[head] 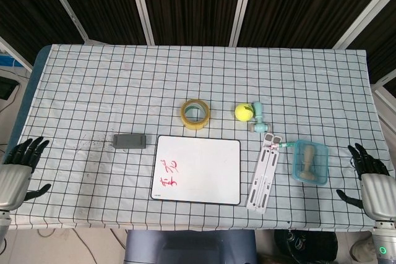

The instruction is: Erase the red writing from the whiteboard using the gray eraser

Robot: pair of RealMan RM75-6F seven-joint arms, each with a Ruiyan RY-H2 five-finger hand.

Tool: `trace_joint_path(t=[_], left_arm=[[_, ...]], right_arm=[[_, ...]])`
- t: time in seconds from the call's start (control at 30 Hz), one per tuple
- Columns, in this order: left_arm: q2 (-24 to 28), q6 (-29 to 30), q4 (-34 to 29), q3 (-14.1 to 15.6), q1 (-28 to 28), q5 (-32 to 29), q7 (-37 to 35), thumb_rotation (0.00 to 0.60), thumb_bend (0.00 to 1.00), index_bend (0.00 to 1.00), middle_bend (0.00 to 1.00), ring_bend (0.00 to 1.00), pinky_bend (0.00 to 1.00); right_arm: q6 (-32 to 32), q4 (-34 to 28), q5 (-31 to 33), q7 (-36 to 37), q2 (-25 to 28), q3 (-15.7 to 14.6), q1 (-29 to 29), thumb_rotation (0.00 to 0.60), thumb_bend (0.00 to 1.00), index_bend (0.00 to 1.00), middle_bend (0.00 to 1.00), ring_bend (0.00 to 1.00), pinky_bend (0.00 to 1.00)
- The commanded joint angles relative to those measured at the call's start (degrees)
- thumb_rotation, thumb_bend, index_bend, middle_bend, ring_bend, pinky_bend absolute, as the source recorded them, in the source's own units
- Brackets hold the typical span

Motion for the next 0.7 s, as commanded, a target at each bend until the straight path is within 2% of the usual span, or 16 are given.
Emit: trace_joint_path(t=[0.03,0.3,0.4,0.7], left_arm=[[-0.57,-3.04,-2.7,-1.4,-2.59,-0.75,4.44,0.6,0.1,0.0,0.03,0.0,0.12],[-3.29,-11.23,-7.59,-6.51,-9.42,-8.55,15.93,0.6,0.1,0.0,0.05,0.0,0.12],[-4.77,-15.42,-8.39,-8.85,-13.0,-14.02,21.54,0.6,0.11,0.0,0.06,0.0,0.12],[-9.79,-22.85,-5.55,-12.44,-21.55,-26.31,31.97,0.6,0.13,0.0,0.15,0.0,0.12]], right_arm=[[-0.14,-0.05,0.04,-0.02,0.04,-0.01,0.05,0.6,0.09,0.04,0.08,0.19,0.22],[-0.5,-0.26,0.31,-0.18,0.0,-0.06,0.1,0.6,0.09,0.04,0.08,0.19,0.22],[-0.55,-0.3,0.4,-0.3,-0.08,-0.09,0.08,0.6,0.09,0.04,0.08,0.19,0.22],[-0.9,-0.5,0.98,-0.33,-0.2,0.04,0.13,0.6,0.09,0.04,0.08,0.19,0.22]])
